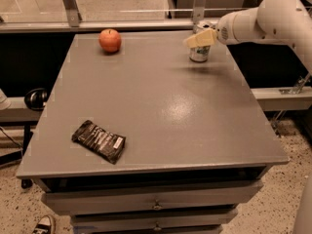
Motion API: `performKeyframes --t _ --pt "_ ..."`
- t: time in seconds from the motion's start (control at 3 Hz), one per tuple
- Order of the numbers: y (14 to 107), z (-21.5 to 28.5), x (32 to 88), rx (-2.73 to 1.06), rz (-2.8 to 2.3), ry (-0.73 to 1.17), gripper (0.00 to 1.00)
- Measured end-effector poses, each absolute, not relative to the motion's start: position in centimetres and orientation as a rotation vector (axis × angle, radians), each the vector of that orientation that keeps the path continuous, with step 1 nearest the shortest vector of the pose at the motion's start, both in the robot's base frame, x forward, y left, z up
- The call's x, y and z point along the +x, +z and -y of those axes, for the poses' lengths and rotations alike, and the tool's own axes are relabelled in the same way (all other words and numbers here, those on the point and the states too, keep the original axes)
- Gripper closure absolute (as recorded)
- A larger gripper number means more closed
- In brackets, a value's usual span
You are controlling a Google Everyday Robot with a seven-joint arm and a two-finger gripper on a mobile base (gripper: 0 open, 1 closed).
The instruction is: Move 7up can near apple
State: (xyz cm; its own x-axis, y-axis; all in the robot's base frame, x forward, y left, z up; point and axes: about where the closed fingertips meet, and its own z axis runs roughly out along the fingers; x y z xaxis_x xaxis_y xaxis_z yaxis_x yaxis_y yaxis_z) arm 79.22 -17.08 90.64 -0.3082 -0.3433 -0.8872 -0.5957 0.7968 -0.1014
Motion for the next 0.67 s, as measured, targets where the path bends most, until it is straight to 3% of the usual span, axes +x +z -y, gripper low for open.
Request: performKeyframes --t 0.67 --pt "89.92 15.99 78.95 -0.737 -1.909 0.353 0.41"
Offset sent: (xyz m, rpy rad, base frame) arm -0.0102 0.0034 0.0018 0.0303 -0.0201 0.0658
